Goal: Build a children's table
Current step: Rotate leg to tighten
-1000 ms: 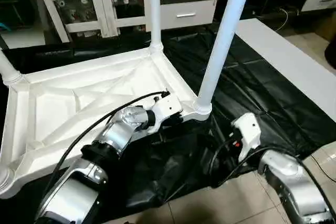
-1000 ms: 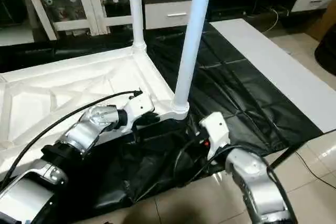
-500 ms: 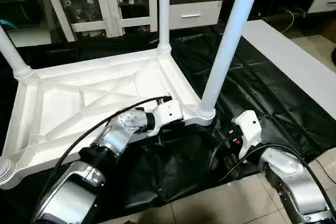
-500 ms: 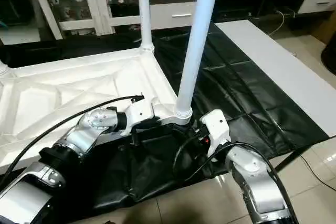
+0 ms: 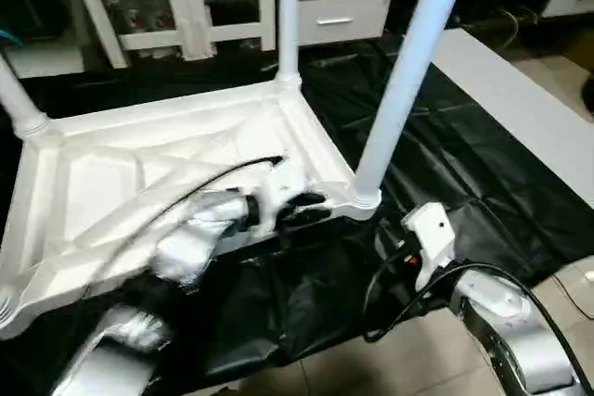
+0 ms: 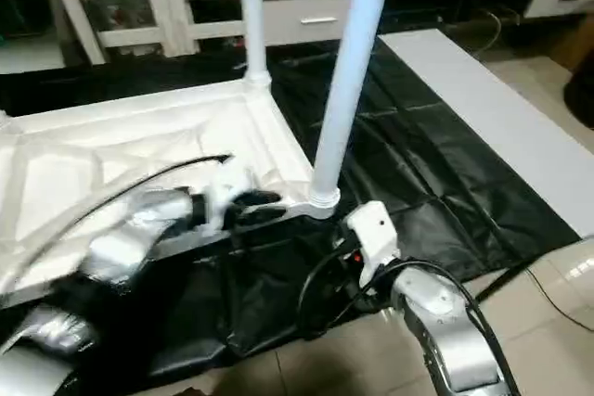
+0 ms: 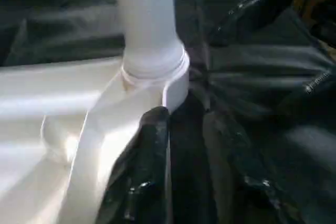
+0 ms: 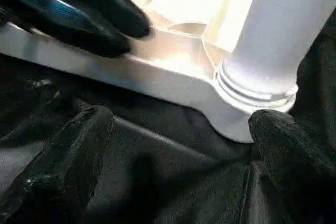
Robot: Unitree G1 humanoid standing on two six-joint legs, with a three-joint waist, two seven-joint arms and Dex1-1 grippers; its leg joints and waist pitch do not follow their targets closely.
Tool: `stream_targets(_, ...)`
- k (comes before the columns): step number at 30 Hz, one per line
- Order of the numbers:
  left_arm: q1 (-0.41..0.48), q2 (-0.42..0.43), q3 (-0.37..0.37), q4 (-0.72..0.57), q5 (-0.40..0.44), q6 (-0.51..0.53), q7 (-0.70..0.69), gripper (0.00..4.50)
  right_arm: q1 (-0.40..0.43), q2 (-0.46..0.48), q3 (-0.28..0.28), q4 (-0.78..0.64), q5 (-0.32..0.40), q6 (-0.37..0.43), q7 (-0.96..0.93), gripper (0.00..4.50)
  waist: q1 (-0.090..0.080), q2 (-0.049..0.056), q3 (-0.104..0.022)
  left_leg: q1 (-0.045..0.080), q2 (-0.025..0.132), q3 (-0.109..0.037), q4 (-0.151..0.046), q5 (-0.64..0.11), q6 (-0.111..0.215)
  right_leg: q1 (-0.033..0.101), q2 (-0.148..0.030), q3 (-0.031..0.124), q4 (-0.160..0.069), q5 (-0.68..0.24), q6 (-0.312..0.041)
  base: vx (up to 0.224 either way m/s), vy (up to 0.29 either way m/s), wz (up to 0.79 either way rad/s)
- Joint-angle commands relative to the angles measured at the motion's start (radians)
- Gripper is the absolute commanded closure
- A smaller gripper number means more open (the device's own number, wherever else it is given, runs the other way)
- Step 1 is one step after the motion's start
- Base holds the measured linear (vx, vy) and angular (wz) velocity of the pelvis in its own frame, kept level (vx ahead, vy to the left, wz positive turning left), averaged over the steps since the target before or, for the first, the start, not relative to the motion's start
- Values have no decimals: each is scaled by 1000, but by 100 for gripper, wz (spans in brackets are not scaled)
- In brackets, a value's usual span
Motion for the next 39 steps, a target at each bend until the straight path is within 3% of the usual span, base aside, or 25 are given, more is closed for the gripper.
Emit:
stream_targets(1, 39, 53, -13, -118, -56, 90, -104, 305, 4, -7, -10, -8, -3, 3, 8, 0, 4, -16, -57, 8, 38, -7, -56, -73, 85, 59, -56, 41, -40, 31, -260, 0, 0, 0)
stream_targets(2, 77, 106, -27, -207, -102, 160, -172, 305, 1, -6, -11, -5, -4, 4, 9, 0, -1, -7, -50, 14, 38, -4, -60, -115, 68, 48, -51, 42, -48, -46, -250, 0, 0, 0)
stream_targets(3, 94, 134, -35, -246, -115, 194, -196, 305, -2, -6, -8, -1, -6, 2, 12, 0, -2, -18, -50, 15, 39, -3, -62, -129, 61, 48, -50, 42, -50, -67, -245, 0, 0, 0)
stream_targets(4, 109, 159, -45, -279, -119, 224, -214, 305, -6, -5, -4, 2, -6, 1, 16, 0, -1, -13, -48, 15, 40, -4, -64, -140, 52, 48, -51, 43, -48, -85, -243, 0, 0, 0)
stream_targets(5, 127, 195, -65, -312, -96, 253, -226, 305, -12, -4, 5, 4, -9, 1, 22, 0, -3, -9, -46, 18, 40, -4, -67, -158, 39, 44, -49, 44, -52, -118, -232, 0, 0, 0)
stream_targets(8, 135, 212, -81, -323, -52, 264, -211, 305, -16, -3, 11, 6, -12, 0, 23, 0, -3, -10, -40, 25, 38, -1, -69, -203, 11, 37, -44, 47, -60, -162, -213, 0, 0, 0)
stream_targets(9, 136, 215, -86, -322, -34, 263, -201, 305, -17, -2, 12, 7, -12, 0, 23, 0, -2, -16, -39, 22, 38, -2, -71, -212, 5, 39, -46, 50, -62, -180, -203, 0, 0, 0)
stream_targets(11, 118, 187, -82, -266, 36, 233, -118, 305, -19, -1, 13, 9, -13, -2, 22, 0, -2, -16, -39, 19, 37, -4, -71, -215, -4, 41, -47, 51, -63, -200, -181, 0, 0, 0)
stream_targets(13, 92, 162, -78, -208, 96, 185, -27, 305, -23, 1, 14, 14, -16, -5, 20, 0, 0, -18, -43, 20, 34, -5, -68, -213, -8, 41, -48, 51, -65, -204, -163, 0, 0, 0)
stream_targets(14, 82, 158, -77, -197, 103, 177, 6, 305, -24, 2, 15, 15, -17, -6, 20, 0, -1, -16, -45, 14, 34, -8, -69, -203, -12, 46, -48, 50, -62, -192, -160, 0, 0, 0)
stream_targets(16, 61, 151, -74, -177, 112, 163, 61, 305, -26, 3, 13, 16, -18, -8, 20, 0, -2, -17, -46, 16, 33, -8, -67, -200, -12, 44, -46, 50, -62, -174, -160, 0, 0, 0)
stream_targets(17, 51, 147, -71, -169, 115, 157, 85, 305, -25, 4, 11, 16, -18, -9, 21, 0, -1, -13, -49, 15, 33, -9, -66, -185, -11, 45, -46, 49, -56, -141, -168, 0, 0, 0)
stream_targets(22, 21, 129, -61, -104, 177, 101, 152, 305, -16, 9, 13, 14, -22, -16, 16, 0, -2, -14, -53, 12, 29, -7, -56, -132, 11, 49, -42, 48, -48, -38, -197, 0, 0, 0)
stream_targets(28, -2, 122, -67, -33, 211, 48, 222, 305, -12, 13, 16, 12, -25, -19, 10, 0, -5, -15, -52, 12, 30, -9, -57, -166, 9, 50, -45, 48, -51, -78, -197, 0, 0, 0)
stream_targets(29, -18, 125, -79, 8, 235, 16, 261, 305, -11, 17, 19, 13, -27, -21, 8, 0, -6, -10, -52, 13, 30, -9, -57, -173, 6, 48, -45, 48, -52, -83, -197, 0, 0, 0)
stream_targets(31, -29, 126, -85, 37, 252, -17, 287, 305, -11, 20, 21, 13, -27, -22, 7, 0, -6, -11, -52, 13, 30, -10, -57, -178, 5, 48, -43, 47, -52, -82, -195, 0, 0, 0)
stream_targets(34, -32, 92, -45, 37, 214, -49, 287, 305, -10, 24, 21, 12, -31, -25, 8, 0, -5, -10, -55, 14, 31, -11, -56, -168, 2, 49, -45, 47, -47, -49, -207, 0, 0, 0)
stream_targets(35, -28, 78, -28, 27, 191, -53, 282, 305, -9, 26, 22, 14, -33, -27, 8, 0, -4, -6, -54, 13, 31, -12, -56, -166, 2, 49, -46, 47, -45, -44, -213, 0, 0, 0)
stream_targets(37, -18, 67, -13, 8, 162, -60, 271, 305, -7, 26, 22, 14, -35, -29, 8, 0, -3, -9, -54, 13, 33, -11, -55, -168, 3, 50, -46, 46, -45, -27, -226, 0, 0, 0)
stream_targets(39, 48, 14, 74, -104, 14, -44, 263, 305, 1, 33, 19, 5, -35, -32, 0, 0, 1, 0, -55, 13, 35, -11, -55, -181, -1, 49, -48, 46, -41, -14, -245, 0, 0, 0)
